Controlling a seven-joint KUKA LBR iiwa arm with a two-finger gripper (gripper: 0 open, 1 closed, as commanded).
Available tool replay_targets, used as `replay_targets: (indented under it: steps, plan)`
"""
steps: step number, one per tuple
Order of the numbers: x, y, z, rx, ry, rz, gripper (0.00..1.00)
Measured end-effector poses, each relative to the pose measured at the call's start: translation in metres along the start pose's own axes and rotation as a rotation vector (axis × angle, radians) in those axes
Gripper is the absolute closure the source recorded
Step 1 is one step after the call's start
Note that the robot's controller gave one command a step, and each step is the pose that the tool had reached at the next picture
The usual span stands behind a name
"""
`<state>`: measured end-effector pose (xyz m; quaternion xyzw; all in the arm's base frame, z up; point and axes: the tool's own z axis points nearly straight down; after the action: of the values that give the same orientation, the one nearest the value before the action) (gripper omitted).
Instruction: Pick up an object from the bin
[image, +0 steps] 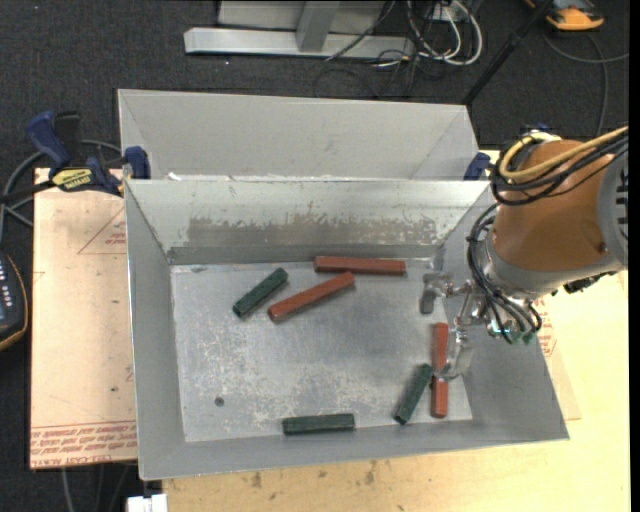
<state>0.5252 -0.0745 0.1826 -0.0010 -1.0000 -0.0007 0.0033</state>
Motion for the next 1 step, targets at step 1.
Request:
replay_targets:
  steps: [1]
  plan:
    - [0.0022,-0.0064,0.1137,0.001,-0.001,-0.872,0.0]
